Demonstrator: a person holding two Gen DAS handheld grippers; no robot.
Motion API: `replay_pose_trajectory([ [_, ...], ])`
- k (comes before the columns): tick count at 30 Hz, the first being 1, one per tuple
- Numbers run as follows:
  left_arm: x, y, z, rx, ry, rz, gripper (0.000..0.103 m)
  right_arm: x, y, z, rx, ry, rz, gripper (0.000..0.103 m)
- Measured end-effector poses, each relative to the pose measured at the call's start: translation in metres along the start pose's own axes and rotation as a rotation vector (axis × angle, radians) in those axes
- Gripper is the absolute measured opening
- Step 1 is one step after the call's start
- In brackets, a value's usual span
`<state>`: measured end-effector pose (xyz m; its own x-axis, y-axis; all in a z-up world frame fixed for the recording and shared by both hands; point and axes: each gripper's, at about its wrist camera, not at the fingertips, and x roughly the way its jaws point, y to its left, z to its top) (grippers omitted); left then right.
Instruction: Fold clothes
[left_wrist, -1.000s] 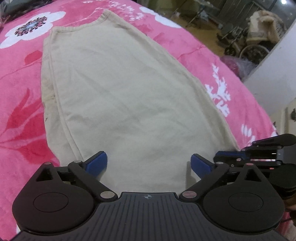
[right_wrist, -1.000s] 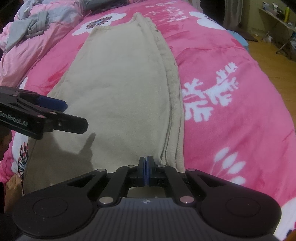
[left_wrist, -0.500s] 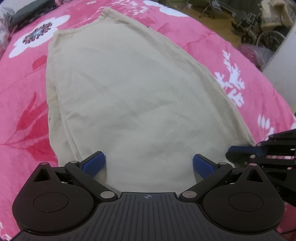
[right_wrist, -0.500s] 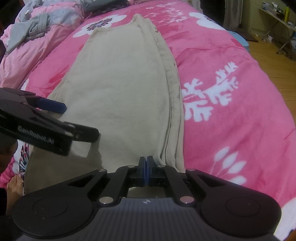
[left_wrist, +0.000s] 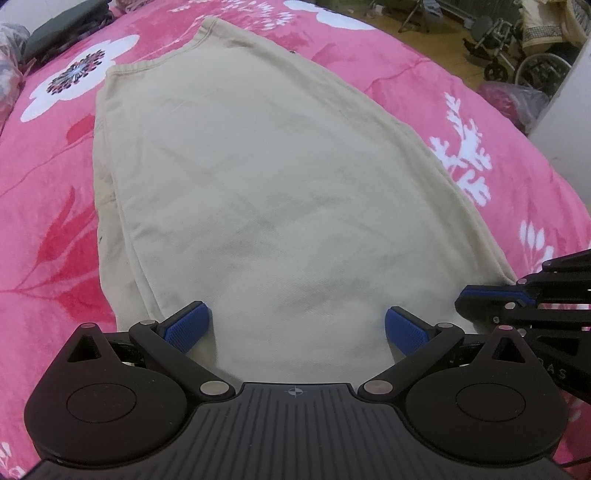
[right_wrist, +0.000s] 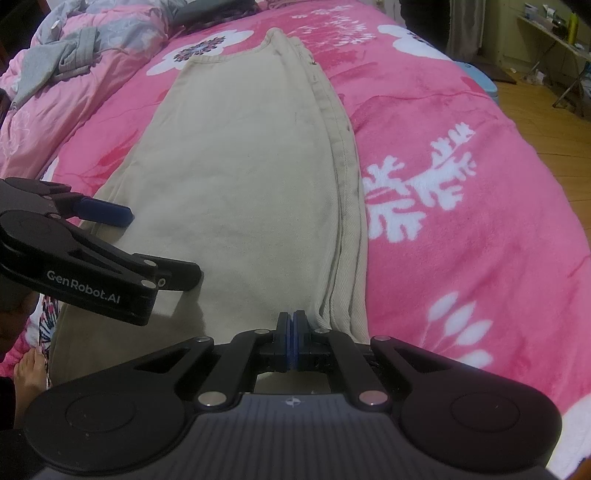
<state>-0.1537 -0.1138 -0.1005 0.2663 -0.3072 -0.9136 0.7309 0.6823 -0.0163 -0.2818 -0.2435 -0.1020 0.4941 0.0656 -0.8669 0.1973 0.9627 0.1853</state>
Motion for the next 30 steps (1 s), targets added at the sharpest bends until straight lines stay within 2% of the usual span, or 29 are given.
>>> replay_pose_trajectory([
  [30, 0.0017, -0.0014, -0.0064, 0.012, -0.023, 0.012, 0.103, 0.0004, 0.0003, -0.0011, 0.001, -0.005, 0.004, 0.0],
])
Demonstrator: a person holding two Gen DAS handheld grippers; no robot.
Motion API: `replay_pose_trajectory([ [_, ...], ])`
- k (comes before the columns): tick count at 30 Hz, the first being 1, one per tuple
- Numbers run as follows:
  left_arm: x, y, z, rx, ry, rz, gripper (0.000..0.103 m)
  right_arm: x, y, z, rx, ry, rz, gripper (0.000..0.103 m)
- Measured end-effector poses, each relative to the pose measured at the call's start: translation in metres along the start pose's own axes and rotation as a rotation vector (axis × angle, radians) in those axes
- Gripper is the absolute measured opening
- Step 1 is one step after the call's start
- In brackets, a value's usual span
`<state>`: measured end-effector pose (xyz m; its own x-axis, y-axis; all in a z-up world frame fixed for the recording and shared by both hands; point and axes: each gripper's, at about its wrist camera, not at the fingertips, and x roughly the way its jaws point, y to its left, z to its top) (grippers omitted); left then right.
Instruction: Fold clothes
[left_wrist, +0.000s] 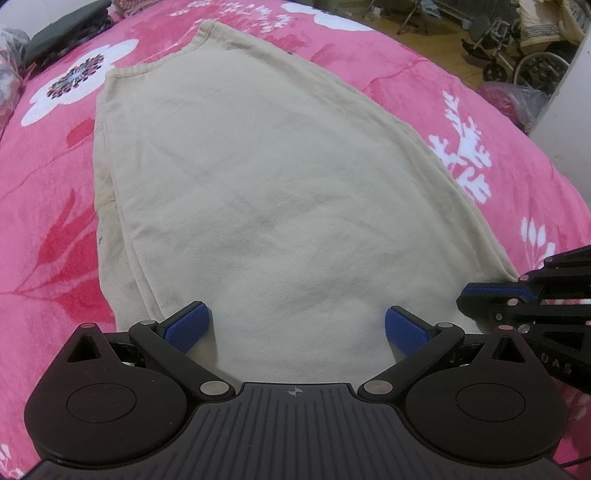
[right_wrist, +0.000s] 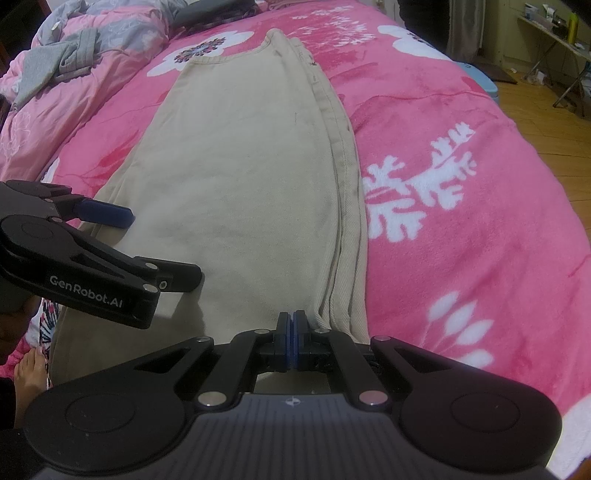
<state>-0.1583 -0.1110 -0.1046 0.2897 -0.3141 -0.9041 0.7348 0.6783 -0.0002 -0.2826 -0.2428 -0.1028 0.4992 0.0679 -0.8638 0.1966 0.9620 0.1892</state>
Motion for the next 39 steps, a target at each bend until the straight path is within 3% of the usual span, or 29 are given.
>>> replay_pose_trajectory([
  [8, -0.008, -0.007, -0.011, 0.113, -0.064, 0.01, 0.103, 0.0, -0.001, 0.0, 0.004, -0.001, 0.006, 0.0],
  [17, -0.03, 0.002, -0.011, 0.153, -0.263, 0.056, 0.103, 0.0, 0.002, 0.002, -0.002, 0.006, -0.012, 0.0],
  [23, -0.015, 0.012, -0.014, 0.112, -0.2, 0.022, 0.097, 0.0, 0.003, 0.003, -0.009, 0.011, -0.023, 0.0],
  [39, -0.009, 0.016, -0.015, 0.076, -0.174, -0.002, 0.099, 0.001, 0.005, 0.003, -0.014, 0.014, -0.029, 0.0],
])
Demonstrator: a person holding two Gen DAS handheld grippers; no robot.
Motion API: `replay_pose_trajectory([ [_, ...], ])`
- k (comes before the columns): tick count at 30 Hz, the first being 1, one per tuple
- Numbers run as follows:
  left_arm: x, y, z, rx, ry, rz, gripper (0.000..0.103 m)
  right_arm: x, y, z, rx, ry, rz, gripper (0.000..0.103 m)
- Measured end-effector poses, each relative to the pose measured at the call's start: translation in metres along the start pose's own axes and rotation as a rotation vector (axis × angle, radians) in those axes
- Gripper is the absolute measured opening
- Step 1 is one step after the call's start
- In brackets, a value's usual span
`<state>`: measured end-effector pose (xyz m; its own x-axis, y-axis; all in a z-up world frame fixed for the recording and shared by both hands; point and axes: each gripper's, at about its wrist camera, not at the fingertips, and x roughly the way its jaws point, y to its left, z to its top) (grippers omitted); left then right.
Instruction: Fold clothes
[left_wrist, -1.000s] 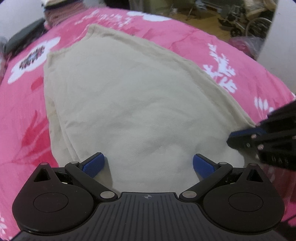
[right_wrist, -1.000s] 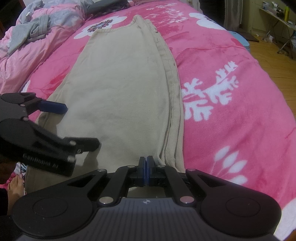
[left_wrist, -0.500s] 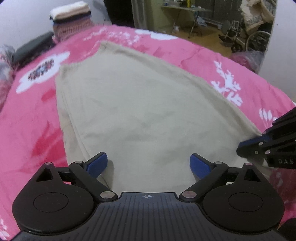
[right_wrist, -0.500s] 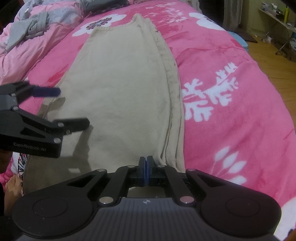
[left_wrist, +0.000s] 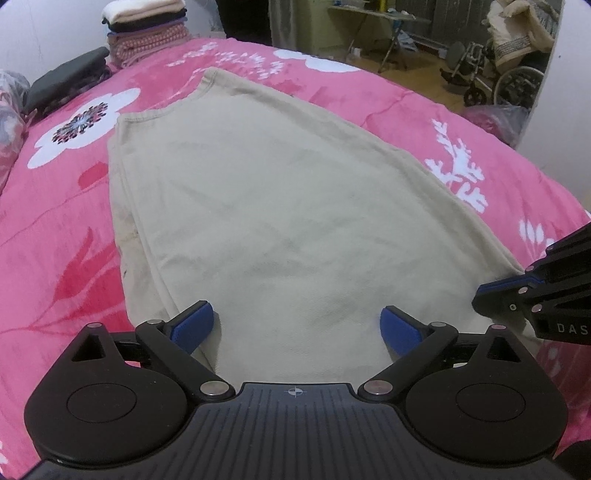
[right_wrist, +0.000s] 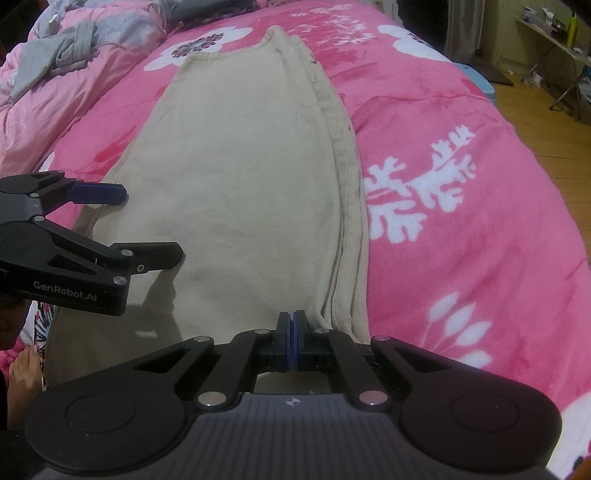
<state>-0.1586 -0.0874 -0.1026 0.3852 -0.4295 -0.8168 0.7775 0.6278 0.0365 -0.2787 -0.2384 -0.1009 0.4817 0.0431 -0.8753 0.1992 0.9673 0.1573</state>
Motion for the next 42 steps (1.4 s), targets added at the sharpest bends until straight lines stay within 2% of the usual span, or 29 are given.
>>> replay_pose_trajectory([
  [42, 0.0013, -0.0006, -0.0001, -0.001, 0.001, 0.001, 0.102, -0.0003, 0.0001, -0.0009, 0.001, -0.003, 0.002, 0.0],
])
